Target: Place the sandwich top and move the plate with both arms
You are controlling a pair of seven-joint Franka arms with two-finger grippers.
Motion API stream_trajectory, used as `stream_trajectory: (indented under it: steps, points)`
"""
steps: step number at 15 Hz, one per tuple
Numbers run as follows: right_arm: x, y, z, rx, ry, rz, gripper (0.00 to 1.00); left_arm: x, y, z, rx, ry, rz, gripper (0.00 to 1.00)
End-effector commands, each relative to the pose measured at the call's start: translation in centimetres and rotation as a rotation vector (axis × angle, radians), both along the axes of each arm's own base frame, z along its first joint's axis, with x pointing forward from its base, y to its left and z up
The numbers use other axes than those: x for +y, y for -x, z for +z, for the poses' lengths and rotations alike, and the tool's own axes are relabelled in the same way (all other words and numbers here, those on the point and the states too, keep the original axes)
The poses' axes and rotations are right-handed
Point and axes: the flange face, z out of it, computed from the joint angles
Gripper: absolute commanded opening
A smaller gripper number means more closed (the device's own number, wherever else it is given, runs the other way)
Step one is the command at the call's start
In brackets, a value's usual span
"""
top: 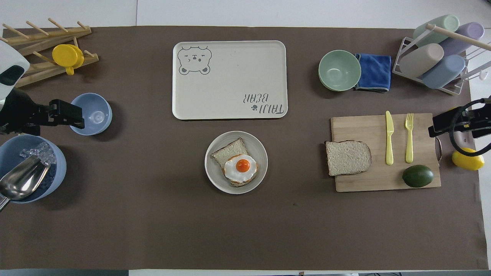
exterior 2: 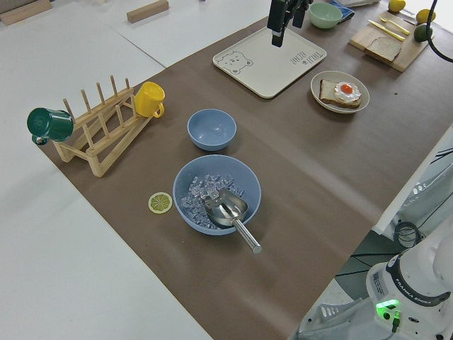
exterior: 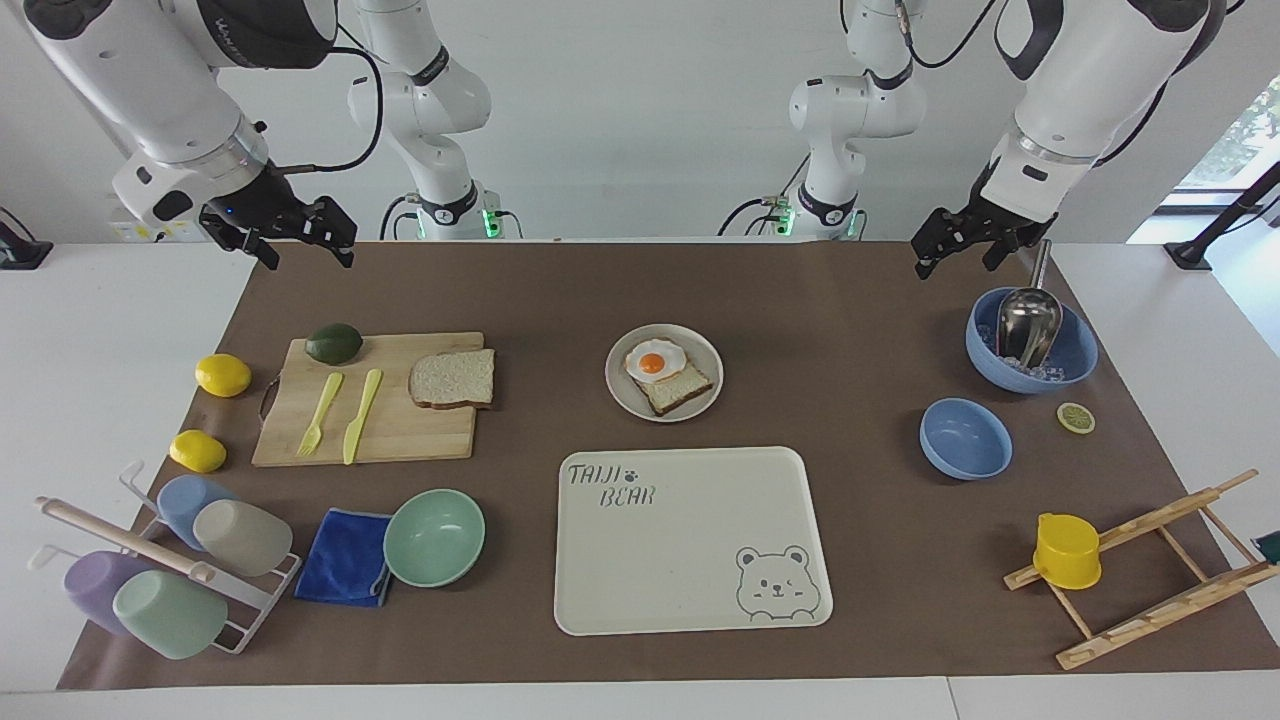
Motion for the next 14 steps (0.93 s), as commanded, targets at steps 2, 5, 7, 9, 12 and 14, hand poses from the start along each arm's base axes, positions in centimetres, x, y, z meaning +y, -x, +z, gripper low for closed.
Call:
stream_trajectory:
  steps: [2,5,7,9,12,14]
  points:
    - [0.51,-0.14,0.31,-0.008,0.040,0.032,1.00,0.10,0.00,0.41,-0.015,0.006,0.001,1.00]
    - [0.51,-0.12,0.30,-0.006,0.040,0.032,1.00,0.18,-0.01,0.41,-0.015,0.006,0.003,1.00]
    - [0.51,-0.12,0.30,-0.006,0.040,0.034,1.00,0.18,-0.01,0.41,-0.015,0.006,0.003,1.00]
    - [0.51,-0.14,0.31,-0.008,0.040,0.032,1.00,0.19,0.05,0.41,-0.014,0.006,0.003,1.00]
    - [0.59,-0.22,0.36,-0.014,0.040,0.035,1.00,0.21,0.20,0.24,-0.011,0.005,-0.005,1.00]
    - [0.59,-0.33,0.42,-0.023,0.041,0.036,1.00,0.29,0.20,0.23,-0.010,0.006,-0.010,1.00]
